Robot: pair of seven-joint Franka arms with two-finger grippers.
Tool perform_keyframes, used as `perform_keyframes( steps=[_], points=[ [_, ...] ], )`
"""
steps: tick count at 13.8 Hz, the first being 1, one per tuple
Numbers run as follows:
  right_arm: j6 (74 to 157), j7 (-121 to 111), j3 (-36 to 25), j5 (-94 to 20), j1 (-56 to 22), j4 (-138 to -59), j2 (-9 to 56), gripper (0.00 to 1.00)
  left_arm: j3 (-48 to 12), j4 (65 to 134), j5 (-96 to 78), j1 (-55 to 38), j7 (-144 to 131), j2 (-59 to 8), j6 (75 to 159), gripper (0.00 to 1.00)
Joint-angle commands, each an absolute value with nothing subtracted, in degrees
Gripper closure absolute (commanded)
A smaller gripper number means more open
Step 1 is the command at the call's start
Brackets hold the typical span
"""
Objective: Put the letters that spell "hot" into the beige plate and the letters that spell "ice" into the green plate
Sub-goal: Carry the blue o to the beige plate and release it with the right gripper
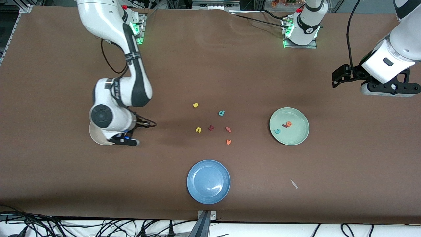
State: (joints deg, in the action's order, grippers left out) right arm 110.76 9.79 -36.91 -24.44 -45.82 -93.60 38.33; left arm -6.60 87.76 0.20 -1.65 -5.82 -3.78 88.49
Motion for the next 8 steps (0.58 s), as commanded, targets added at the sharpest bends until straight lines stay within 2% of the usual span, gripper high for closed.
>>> perform_keyframes(
  steps=[1,5,6,7,8],
  points=[
    [111.18,2.4,-40.94,-23.82,-46.58,-98.6,36.39,0.84,-6.5,86.92,1.76,-1.67,-4.48,-3.6,87.36,0.0],
    [119.24,-9.82,-44.91,-24.52,-46.58,-105.88,36.21,0.84,-6.5,86.84,1.76,-1.67,-4.48,-3.52,87.36,0.0],
    [121.53,-11.24,-45.09,-24.61,-46.5,-107.3,36.21,0.8,-6.5,86.75,1.76,-1.67,-4.48,-3.52,87.28,0.0],
    [121.38,-11.08,-45.09,-24.78,-46.41,-106.97,36.21,0.32,-6.5,86.75,1.76,-1.67,-4.48,-3.52,87.28,0.0],
    [121.12,-10.47,-45.09,-25.39,-46.41,-106.18,36.12,0.0,-6.5,86.75,1.76,-1.67,-4.48,-3.52,87.28,0.0]
  ],
)
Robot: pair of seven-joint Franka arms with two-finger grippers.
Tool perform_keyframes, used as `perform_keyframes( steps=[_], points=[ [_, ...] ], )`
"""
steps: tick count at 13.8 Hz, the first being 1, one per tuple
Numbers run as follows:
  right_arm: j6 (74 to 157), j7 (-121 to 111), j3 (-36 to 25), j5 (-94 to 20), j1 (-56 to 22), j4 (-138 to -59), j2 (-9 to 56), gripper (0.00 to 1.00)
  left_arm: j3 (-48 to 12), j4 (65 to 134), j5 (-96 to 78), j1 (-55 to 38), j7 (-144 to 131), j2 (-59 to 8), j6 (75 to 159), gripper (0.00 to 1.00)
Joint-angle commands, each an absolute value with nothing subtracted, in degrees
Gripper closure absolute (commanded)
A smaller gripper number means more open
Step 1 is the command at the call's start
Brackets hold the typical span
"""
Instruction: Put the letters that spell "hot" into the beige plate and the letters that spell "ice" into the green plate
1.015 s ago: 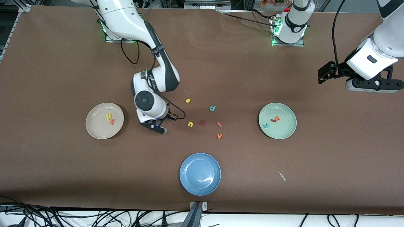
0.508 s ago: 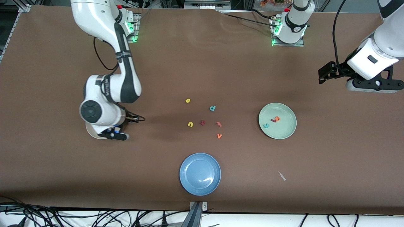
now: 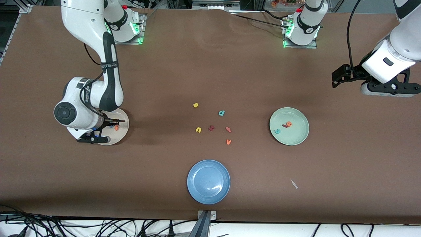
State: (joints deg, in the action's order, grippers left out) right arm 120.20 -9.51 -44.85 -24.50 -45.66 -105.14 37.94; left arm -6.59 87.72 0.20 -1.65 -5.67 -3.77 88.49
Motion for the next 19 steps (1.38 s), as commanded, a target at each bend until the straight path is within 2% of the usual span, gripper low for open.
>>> perform_keyframes(
  steps=[1,5,13,14,16,17,19],
  points=[
    [119.72,-9.41,-45.09,-26.01,-46.41,-104.34,36.04,0.0,-6.42,86.66,1.67,-1.5,-4.48,-3.52,87.28,0.0],
    [109.88,-2.47,-45.09,-26.19,-46.05,-96.96,36.21,0.0,-6.5,86.66,1.67,-0.44,-4.31,-3.43,86.49,0.0],
    [104.68,0.61,-44.39,-26.9,-44.75,-92.37,34.99,0.0,-6.59,86.57,1.67,0.88,-3.6,-2.9,84.9,0.0],
    [104.59,0.7,-40.03,-25.94,-40.04,-92.98,31.24,0.0,-6.59,86.57,1.67,0.88,-3.6,-2.9,84.9,0.0],
    [104.5,0.88,-21.63,-14.93,-24.51,-94.04,24.46,0.0,-6.59,86.57,1.58,0.88,-3.6,-2.9,84.9,0.0],
    [104.41,1.05,-15.88,-10.16,-19.3,-94.83,22.26,0.0,-6.59,86.57,1.67,0.88,-3.6,-2.9,84.9,0.0],
    [104.24,0.62,-13.45,-5.82,-17.58,-99.37,15.68,0.0,-6.59,86.57,1.67,0.88,-3.6,-2.9,84.9,0.0]
  ],
)
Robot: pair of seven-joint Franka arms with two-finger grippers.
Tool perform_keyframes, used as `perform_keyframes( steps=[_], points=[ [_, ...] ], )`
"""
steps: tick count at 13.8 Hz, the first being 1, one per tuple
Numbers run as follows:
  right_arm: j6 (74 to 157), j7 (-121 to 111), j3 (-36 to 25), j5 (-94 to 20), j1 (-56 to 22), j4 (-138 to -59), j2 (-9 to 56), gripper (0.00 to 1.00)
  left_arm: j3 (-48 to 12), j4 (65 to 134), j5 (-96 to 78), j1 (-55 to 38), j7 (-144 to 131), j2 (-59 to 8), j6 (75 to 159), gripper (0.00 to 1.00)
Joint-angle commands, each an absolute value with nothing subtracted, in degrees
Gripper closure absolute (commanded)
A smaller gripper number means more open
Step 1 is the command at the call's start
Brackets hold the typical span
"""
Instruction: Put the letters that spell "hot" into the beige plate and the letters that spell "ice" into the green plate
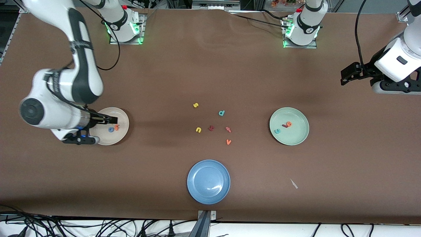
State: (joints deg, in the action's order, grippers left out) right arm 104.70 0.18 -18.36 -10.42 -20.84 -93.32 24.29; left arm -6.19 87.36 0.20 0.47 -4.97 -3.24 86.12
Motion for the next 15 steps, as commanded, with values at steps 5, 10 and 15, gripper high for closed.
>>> perform_keyframes(
  steps=[5,10,15],
  points=[
    [89.68,0.18,-8.37,3.73,-13.63,-99.24,4.75,0.0,-6.59,86.57,1.67,0.88,-3.6,-2.9,84.82,0.0],
    [84.55,0.18,-0.97,4.58,-6.77,-97.56,-0.52,0.0,-6.59,86.48,1.58,0.88,-3.6,-2.9,84.9,0.0],
    [85.77,0.61,-0.53,-3.08,-2.46,-98.0,-2.63,0.0,-6.68,86.48,1.58,0.88,-3.6,-2.9,84.81,0.0]
  ],
)
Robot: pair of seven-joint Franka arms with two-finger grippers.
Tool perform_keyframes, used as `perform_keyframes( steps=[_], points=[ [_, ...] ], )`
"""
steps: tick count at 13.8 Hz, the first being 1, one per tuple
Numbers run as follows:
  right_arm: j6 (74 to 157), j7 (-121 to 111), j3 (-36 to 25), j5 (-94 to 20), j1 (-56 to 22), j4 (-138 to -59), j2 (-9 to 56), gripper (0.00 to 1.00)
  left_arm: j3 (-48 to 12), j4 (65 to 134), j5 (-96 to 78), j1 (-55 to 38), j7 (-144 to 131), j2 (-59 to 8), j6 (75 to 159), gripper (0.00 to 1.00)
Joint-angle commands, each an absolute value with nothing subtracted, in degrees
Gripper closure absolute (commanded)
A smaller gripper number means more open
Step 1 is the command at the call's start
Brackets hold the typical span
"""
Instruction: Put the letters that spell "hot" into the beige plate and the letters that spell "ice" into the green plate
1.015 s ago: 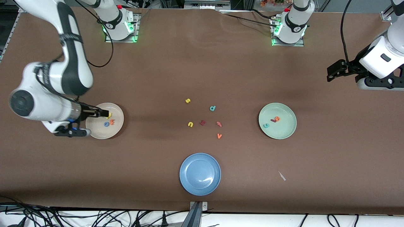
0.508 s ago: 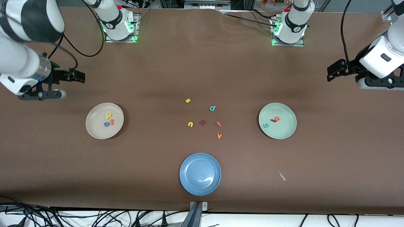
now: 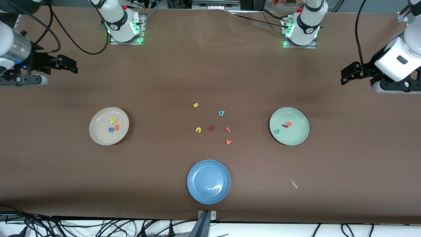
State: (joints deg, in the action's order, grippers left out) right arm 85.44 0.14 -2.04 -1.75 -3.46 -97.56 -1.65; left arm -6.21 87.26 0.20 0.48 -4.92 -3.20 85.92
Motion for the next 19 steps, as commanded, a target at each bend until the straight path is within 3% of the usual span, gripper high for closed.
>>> perform_keyframes(
  steps=[1,9,13,19],
  points=[
    [87.17,0.7,-0.35,-3.25,-2.46,-98.52,-3.16,0.0,-6.68,86.48,1.67,0.88,-3.6,-2.9,84.81,0.0],
    [87.54,0.79,-0.44,-1.58,-3.25,-97.91,-3.43,0.0,-6.86,86.4,1.67,0.88,-3.6,-2.9,84.81,0.0],
    [88.07,0.7,-2.8,0.26,-7.81,-97.74,-2.99,0.0,-6.86,86.4,1.67,0.88,-3.6,-2.9,84.73,0.0],
    [87.71,0.7,-3.6,-0.44,-6.6,-97.12,-2.37,0.0,-6.86,86.4,1.67,0.88,-3.6,-2.72,84.64,0.0]
  ],
)
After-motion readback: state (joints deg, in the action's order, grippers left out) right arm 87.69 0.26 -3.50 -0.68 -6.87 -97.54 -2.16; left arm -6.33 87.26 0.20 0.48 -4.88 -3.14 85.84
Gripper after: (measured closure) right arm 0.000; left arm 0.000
